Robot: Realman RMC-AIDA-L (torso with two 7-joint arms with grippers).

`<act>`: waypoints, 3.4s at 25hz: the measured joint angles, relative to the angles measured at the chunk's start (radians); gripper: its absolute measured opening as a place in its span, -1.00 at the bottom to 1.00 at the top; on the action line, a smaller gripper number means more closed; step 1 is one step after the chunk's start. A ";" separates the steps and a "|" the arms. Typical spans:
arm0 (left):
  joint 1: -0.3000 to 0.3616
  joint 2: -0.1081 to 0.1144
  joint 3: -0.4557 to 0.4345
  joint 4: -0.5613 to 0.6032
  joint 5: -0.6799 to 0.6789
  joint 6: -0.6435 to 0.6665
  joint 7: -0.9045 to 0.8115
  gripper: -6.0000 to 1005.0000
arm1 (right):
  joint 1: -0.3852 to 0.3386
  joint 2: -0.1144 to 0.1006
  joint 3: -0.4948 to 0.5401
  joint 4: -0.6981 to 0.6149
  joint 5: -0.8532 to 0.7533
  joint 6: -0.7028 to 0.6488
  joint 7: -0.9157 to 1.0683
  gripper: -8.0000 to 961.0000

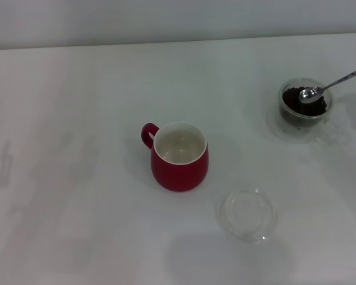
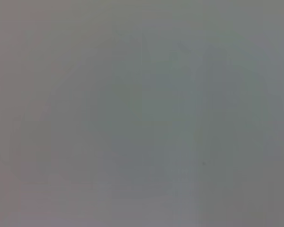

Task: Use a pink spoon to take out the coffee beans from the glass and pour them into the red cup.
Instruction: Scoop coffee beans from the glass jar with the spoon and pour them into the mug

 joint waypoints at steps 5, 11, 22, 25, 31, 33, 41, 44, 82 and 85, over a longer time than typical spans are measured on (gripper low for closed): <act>-0.001 0.000 0.000 0.002 0.000 0.006 0.000 -0.09 | 0.003 0.000 0.000 -0.014 0.001 -0.004 -0.044 -0.68; -0.001 0.001 0.000 0.002 -0.007 0.006 0.000 -0.09 | 0.004 0.000 0.000 -0.008 0.002 0.000 -0.118 -0.68; -0.010 0.002 0.000 0.002 -0.010 0.007 0.000 -0.09 | 0.004 0.002 -0.009 0.010 -0.005 -0.005 -0.139 -0.68; -0.012 0.002 0.000 0.003 -0.026 0.008 0.000 -0.09 | 0.004 0.001 -0.009 0.015 -0.002 -0.013 -0.126 -0.68; -0.018 0.002 0.000 0.006 -0.034 0.008 0.000 -0.09 | 0.004 0.001 -0.011 0.018 -0.005 -0.036 -0.100 -0.68; -0.018 0.002 0.000 0.010 -0.035 0.008 0.000 -0.09 | 0.004 0.001 -0.011 0.022 -0.006 -0.040 -0.100 -0.68; -0.019 0.000 0.000 0.013 -0.035 0.023 0.000 -0.09 | 0.004 0.001 -0.011 0.024 -0.007 -0.053 -0.040 -0.68; -0.022 0.000 0.000 0.013 -0.035 0.031 0.000 -0.09 | 0.006 0.001 -0.011 0.022 -0.007 -0.061 -0.011 -0.68; -0.034 0.002 0.000 0.016 -0.049 0.072 0.000 -0.09 | 0.022 0.000 -0.041 0.024 -0.001 -0.154 0.345 -0.68; -0.035 0.002 0.000 0.016 -0.049 0.073 0.000 -0.09 | 0.020 0.000 -0.040 0.025 -0.001 -0.162 0.372 -0.68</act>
